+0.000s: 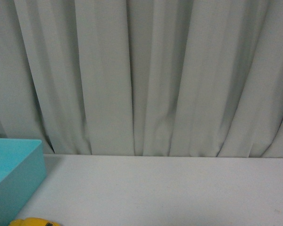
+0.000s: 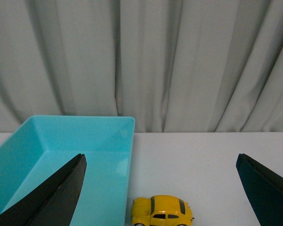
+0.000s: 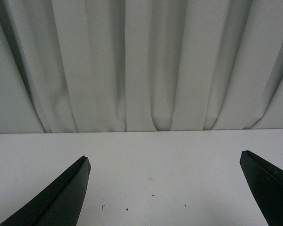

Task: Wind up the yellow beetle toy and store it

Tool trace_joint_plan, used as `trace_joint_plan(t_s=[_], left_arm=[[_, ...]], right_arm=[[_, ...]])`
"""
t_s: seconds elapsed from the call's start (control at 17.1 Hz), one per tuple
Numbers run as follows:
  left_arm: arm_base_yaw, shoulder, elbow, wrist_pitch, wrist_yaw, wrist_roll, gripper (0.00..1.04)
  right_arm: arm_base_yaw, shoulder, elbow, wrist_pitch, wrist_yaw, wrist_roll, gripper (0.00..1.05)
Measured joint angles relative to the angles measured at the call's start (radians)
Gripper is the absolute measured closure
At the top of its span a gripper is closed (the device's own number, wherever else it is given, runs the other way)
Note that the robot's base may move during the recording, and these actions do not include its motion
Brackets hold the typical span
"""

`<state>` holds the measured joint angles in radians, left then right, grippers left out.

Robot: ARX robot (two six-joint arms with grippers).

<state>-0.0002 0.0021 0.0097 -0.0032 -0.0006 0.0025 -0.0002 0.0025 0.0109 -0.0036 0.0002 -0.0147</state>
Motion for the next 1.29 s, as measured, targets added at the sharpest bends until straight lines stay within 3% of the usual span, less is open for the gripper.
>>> trace_joint_plan(t_s=[0.06, 0.12, 0.18, 0.35, 0.53, 0.88, 0.99, 1.17, 1.29], left_arm=[[0.000, 0.000, 0.000, 0.000, 0.000, 0.000, 0.07], [0.029, 0.051, 0.050, -0.154, 0.068, -0.034, 0.07], [0.065, 0.225, 0.118, -0.209, 0.153, -0.093, 0.07], [0.023, 0.466, 0.187, 0.060, 0.224, -0.098, 0.07], [0.000, 0.726, 0.243, 0.269, 0.294, 0.010, 0.07], [0.018, 1.096, 0.424, 0.412, 0.446, 0.299, 0.07], [0.006, 1.220, 0.541, 0.389, 0.501, 0.476, 0.07], [-0.032, 1.299, 0.668, 0.174, 0.533, 0.741, 0.07], [-0.059, 1.350, 0.742, 0.003, 0.490, 0.936, 0.07]], right_arm=[[0.000, 0.000, 0.000, 0.000, 0.000, 0.000, 0.07], [0.000, 0.000, 0.000, 0.000, 0.001, 0.000, 0.07], [0.000, 0.000, 0.000, 0.001, 0.000, 0.000, 0.07], [0.000, 0.000, 0.000, 0.000, 0.000, 0.000, 0.07], [0.000, 0.000, 0.000, 0.000, 0.000, 0.000, 0.07], [0.000, 0.001, 0.000, 0.001, 0.000, 0.000, 0.07], [0.000, 0.001, 0.000, 0.000, 0.000, 0.000, 0.07], [0.000, 0.001, 0.000, 0.000, 0.000, 0.000, 0.07], [0.000, 0.001, 0.000, 0.000, 0.000, 0.000, 0.07]])
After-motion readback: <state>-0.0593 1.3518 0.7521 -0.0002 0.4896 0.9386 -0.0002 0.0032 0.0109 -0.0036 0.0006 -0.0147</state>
